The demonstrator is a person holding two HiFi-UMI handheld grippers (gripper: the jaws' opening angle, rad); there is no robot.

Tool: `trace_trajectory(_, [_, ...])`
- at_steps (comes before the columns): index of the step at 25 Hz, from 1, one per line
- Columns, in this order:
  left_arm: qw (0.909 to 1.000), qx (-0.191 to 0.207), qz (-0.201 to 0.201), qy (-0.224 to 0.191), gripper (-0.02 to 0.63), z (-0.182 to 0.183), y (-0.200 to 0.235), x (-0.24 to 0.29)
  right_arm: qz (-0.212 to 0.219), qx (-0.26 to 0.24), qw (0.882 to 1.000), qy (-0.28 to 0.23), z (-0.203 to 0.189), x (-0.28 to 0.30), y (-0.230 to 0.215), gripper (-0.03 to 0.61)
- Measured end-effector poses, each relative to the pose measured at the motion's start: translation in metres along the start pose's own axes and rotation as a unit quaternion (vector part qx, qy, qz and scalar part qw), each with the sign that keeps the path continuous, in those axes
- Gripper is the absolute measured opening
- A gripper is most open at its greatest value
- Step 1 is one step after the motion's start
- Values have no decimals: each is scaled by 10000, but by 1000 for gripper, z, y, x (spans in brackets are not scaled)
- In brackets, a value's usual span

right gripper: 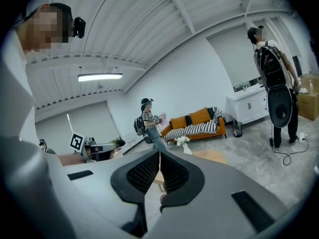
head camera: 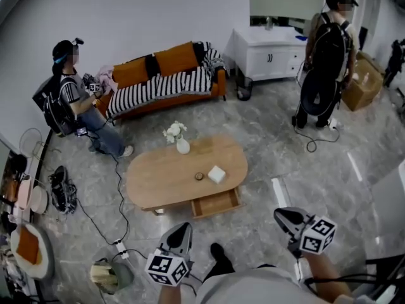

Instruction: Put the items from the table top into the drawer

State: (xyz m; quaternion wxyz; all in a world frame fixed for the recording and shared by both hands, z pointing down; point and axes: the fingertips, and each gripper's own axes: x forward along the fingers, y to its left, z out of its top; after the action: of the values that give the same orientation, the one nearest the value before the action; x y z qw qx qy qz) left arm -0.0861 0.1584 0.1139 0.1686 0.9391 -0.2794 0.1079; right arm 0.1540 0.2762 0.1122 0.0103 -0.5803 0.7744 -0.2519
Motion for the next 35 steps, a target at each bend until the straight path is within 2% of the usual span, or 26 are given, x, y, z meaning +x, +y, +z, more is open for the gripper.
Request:
trace_trajectory(9, [9995, 156, -200, 173, -1, 18, 72, 24, -32, 17, 9999, -94, 17, 73, 13, 37])
trace_trajectory(17, [9993, 114, -295, 183, 0, 18, 102, 36, -108, -5, 9999, 45, 14, 107, 19, 37])
trace_trajectory(27, [9997, -88, 44, 238, 0, 18, 118, 50, -124, -31, 9995, 298, 24, 137, 3, 37])
trace_trajectory(35, [9993, -302, 202, 87, 0, 15, 103, 77, 324, -215, 9975, 583, 31, 169, -33, 38])
